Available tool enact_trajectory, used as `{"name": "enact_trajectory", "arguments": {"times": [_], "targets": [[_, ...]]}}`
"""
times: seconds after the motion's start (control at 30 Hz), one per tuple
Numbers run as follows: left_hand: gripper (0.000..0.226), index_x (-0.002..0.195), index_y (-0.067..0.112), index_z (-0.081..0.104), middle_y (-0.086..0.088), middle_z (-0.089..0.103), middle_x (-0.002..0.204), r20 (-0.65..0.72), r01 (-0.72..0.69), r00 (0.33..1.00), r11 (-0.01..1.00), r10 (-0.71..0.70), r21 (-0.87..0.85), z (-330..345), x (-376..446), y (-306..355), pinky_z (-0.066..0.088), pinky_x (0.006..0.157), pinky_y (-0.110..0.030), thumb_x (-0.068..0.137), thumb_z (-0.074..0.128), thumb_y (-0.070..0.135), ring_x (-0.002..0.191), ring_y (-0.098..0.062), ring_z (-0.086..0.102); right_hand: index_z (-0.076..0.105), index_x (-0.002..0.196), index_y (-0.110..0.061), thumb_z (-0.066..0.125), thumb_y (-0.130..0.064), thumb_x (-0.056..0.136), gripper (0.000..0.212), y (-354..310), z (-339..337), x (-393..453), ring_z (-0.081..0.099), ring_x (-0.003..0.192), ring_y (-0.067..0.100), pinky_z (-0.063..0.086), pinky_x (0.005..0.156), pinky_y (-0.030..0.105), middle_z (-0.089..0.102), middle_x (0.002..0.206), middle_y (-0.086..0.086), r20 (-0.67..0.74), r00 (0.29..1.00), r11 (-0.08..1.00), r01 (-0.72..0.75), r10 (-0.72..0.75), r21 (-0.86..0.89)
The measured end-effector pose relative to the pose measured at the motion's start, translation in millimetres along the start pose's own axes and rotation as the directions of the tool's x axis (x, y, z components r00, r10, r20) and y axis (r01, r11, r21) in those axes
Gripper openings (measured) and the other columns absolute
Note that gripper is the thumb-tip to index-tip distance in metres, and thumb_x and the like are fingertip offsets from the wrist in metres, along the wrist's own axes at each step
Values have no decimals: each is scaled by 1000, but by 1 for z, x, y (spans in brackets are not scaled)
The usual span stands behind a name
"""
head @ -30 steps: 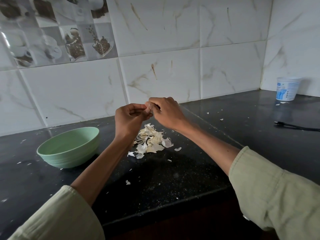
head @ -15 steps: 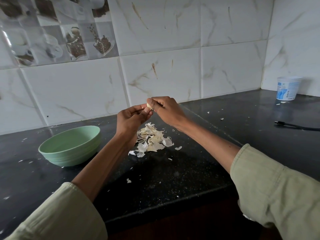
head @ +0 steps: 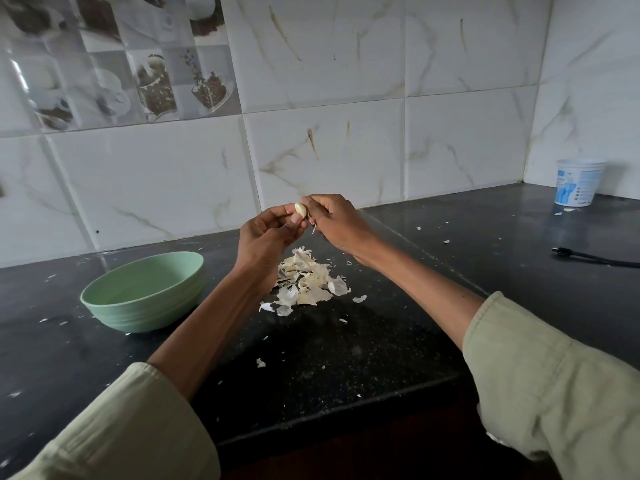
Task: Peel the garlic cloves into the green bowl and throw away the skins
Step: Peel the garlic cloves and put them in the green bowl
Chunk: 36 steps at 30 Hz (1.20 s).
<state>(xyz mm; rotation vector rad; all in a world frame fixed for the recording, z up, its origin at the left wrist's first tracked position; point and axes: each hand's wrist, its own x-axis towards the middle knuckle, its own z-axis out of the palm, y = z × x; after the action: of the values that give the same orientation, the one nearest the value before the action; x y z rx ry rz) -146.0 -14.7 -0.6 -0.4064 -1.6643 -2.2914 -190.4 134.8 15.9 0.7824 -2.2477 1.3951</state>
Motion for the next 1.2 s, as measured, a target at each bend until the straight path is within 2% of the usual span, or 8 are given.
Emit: {"name": "enact_trajectory", "arguments": {"times": [0.13,0.23,0.33,0.43,0.6,0.8,0.97,1.2], "targets": [[23,120,-1,67,-13,74,98,14,-19,1000,1000,18,24,-3,3,2,58,87,-26,97,66,-2,91,-19,72,64,90,-6,43,-27,112,37,-5,-7,-2,48,51,0,37,52,20,58,71,-1,99,994,993,-51,40,110],[28,126,2,66,-8,73,97,27,-26,999,999,25,37,-6,4,3,58,88,-26,98,66,1,89,-15,71,61,86,-7,39,-31,113,42,-7,-12,-4,46,48,5,39,52,26,54,64,3,137,990,986,-64,43,157],[27,125,6,68,-4,72,96,28,-28,999,995,25,91,-9,6,4,56,86,-26,98,66,2,88,-12,69,64,90,-5,38,-38,112,48,-7,-19,-2,50,50,7,42,52,27,60,67,8,120,992,988,-40,22,148],[24,120,13,70,-2,73,94,13,-25,1000,988,24,155,-10,6,4,54,87,-30,97,69,5,89,-14,68,69,100,-7,48,-51,107,49,-6,-24,-1,54,55,9,45,53,25,66,71,7,94,996,991,-10,-3,134],[24,117,15,69,-3,75,88,10,-49,999,970,48,236,-9,5,3,51,80,-33,95,73,6,84,-16,66,77,102,-8,70,-24,99,17,2,-23,3,62,63,9,50,57,24,75,78,5,73,996,988,45,-56,149],[17,111,3,72,-11,79,92,-39,-53,997,978,62,201,-8,3,3,60,85,-27,94,71,3,89,-19,76,78,101,0,78,-14,92,16,7,-21,6,74,71,19,59,67,28,78,83,13,32,999,976,-2,-5,218],[30,113,-4,75,-20,79,104,-55,-47,997,982,58,185,-7,3,2,61,93,-30,89,80,13,97,-26,77,80,93,-2,82,-11,88,10,6,-20,6,78,71,23,66,74,41,79,81,6,-54,996,993,78,-74,88],[30,110,-6,75,-20,79,101,-103,-30,994,989,45,143,-9,4,4,61,86,-26,84,82,9,92,-24,78,79,97,-1,81,-5,88,10,2,-19,5,77,69,17,66,74,39,78,84,8,-42,985,986,168,-167,3]]}}
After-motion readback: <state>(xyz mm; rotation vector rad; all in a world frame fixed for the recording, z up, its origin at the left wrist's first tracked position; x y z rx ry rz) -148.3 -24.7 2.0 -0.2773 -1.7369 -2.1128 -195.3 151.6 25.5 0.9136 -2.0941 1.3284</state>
